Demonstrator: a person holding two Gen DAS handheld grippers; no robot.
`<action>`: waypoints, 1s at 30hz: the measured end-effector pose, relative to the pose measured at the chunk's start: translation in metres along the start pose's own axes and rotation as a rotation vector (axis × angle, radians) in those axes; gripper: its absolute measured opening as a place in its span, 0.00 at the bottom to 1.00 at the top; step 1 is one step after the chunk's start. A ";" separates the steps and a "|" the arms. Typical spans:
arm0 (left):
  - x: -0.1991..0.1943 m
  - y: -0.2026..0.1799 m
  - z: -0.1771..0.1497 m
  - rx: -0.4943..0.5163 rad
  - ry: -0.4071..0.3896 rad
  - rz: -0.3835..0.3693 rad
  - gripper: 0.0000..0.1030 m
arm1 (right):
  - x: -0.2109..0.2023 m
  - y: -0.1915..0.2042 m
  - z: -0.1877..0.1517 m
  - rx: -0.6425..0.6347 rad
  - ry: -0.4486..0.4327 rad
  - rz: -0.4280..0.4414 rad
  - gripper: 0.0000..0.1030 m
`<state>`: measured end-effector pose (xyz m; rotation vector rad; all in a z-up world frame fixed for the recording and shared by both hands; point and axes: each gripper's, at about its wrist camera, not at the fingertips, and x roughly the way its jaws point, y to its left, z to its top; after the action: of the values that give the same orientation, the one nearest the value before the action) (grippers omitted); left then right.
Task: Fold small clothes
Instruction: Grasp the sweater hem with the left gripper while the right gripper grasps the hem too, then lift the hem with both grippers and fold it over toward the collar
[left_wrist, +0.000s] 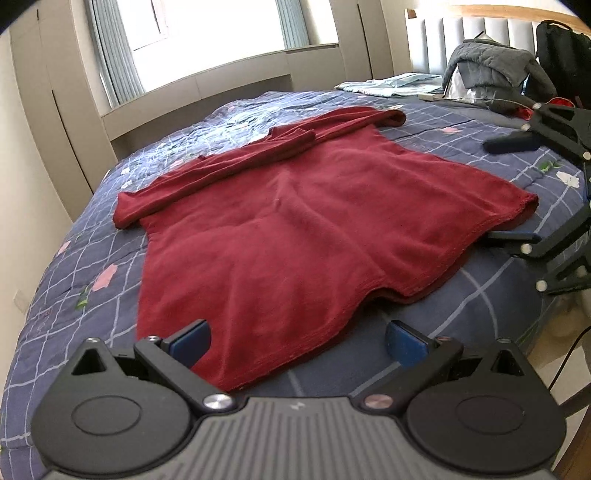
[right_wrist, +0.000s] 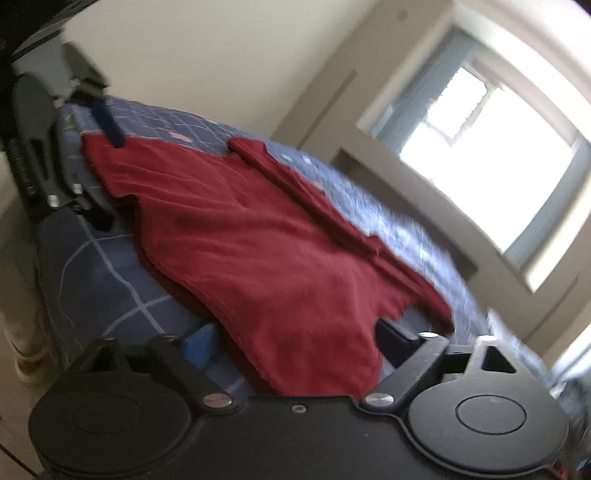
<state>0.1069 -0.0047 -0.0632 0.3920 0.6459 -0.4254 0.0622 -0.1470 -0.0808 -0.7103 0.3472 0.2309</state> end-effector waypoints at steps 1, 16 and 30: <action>0.000 -0.003 0.001 0.005 -0.004 0.000 1.00 | -0.001 0.001 0.001 -0.017 -0.008 0.011 0.58; 0.010 -0.029 0.018 0.088 -0.064 0.126 0.92 | -0.016 -0.048 0.043 0.201 -0.065 0.100 0.06; -0.001 -0.007 0.000 0.162 0.029 0.238 0.05 | -0.027 -0.047 0.040 0.188 -0.048 0.095 0.06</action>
<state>0.1027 -0.0106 -0.0641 0.6231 0.5863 -0.2453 0.0619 -0.1573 -0.0141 -0.5024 0.3525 0.3004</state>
